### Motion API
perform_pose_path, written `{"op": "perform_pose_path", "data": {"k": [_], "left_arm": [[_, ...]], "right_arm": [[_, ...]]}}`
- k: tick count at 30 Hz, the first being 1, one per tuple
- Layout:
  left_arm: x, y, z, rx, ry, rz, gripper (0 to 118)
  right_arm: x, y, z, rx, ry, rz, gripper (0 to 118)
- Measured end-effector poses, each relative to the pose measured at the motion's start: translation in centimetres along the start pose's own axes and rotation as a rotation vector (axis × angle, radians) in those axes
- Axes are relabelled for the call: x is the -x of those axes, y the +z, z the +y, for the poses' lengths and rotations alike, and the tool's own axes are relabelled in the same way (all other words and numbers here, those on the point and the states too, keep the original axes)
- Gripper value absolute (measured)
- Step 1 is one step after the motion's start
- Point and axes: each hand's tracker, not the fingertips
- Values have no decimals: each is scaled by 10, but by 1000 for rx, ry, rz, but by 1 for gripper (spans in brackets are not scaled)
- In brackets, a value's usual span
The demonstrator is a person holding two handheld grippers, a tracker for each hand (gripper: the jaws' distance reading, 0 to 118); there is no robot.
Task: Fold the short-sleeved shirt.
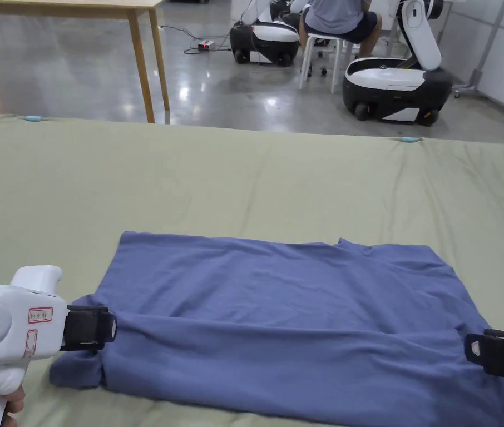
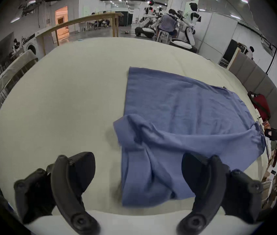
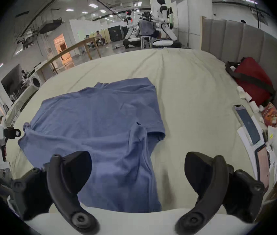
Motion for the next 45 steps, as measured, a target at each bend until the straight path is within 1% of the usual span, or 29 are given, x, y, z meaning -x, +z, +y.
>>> {"op": "perform_pose_path", "data": {"k": [1, 2, 3, 4, 5, 6, 9, 13, 19, 20, 21, 22, 23, 24, 25, 26, 28, 29, 30, 32, 33, 36, 37, 38, 39, 40, 41, 42, 45], "left_arm": [[0, 10, -7, -30, 5, 10, 103], [0, 20, -12, -57, 9, 24, 97], [0, 29, -17, -84, 6, 41, 83], [-1, 41, -24, -124, 11, 53, 55], [0, 50, -31, -153, 13, 68, 26], [-1, 57, -36, -158, 16, 67, 5], [0, 72, -51, -191, 37, 50, 4], [-5, 77, -63, -179, 38, 32, 4], [-2, 55, -56, -147, 77, -12, 5], [-2, 51, -55, -145, 84, -10, 12], [-5, 49, -53, -140, 88, 4, 35], [-4, 42, -50, -128, 86, 25, 95], [-3, 34, -48, -108, 84, 35, 118], [-4, 31, -47, -159, 72, 49, 115], [-8, 28, -42, -150, 81, 66, 115], [-7, 21, -39, -83, 86, 62, 115], [-9, 6, -34, -46, 88, 66, 113], [-9, -1, -39, -24, 64, 91, 112], [-11, -7, -38, -11, 49, 102, 109], [-14, -15, -39, 1, 48, 96, 97], [-20, -10, -42, 13, 44, 83, 86], [-28, -8, -46, -11, 28, 32, 14], [-30, -3, -47, -15, 38, 25, 9], [-33, -3, -48, -16, 35, 32, 9], [-35, -4, -47, -20, 11, 57, 9], [-34, -6, -47, -3, 4, 53, 9], [-32, -5, -47, -3, 11, 50, 9], [-30, -5, -46, 0, 23, 43, 9], [-23, -2, -44, 0, 40, 34, 9]], "right_arm": [[2, 7, -5, -12, 11, -18, 107], [5, 16, -10, -30, 27, -36, 93], [5, 25, -16, -59, 34, -48, 64], [6, 35, -22, -98, 30, -81, 17], [8, 42, -28, -127, 30, -112, 4], [10, 49, -35, -153, 26, -131, 4], [12, 67, -52, -156, -11, -90, 2], [26, 82, -68, -166, 10, -105, 2], [22, 82, -76, -151, -3, -83, 2], [21, 81, -77, -148, -3, -82, 2], [21, 81, -77, -147, -2, -81, 2], [18, 81, -78, -145, -3, -80, 2], [18, 80, -77, -143, -3, -77, 2], [17, 79, -77, -141, -6, -75, 2], [16, 78, -77, -136, -9, -70, 2], [16, 77, -77, -136, -9, -67, 2], [15, 73, -76, -129, -6, -63, 2], [15, 71, -76, -126, -4, -61, 2], [15, 69, -76, -118, 0, -62, 2], [14, 65, -76, -107, 7, -64, 2], [13, 62, -76, -101, 7, -63, 2], [12, 57, -76, -81, 7, -59, 2], [11, 55, -76, -77, 6, -56, 5], [11, 54, -77, -78, 5, -52, 24], [11, 54, -76, -80, 6, -50, 64], [10, 52, -75, -78, 4, -46, 109], [8, 49, -73, -60, -2, -42, 118], [11, 44, -73, -16, -9, -42, 118], [9, 31, -69, -6, 1, -23, 117]]}}
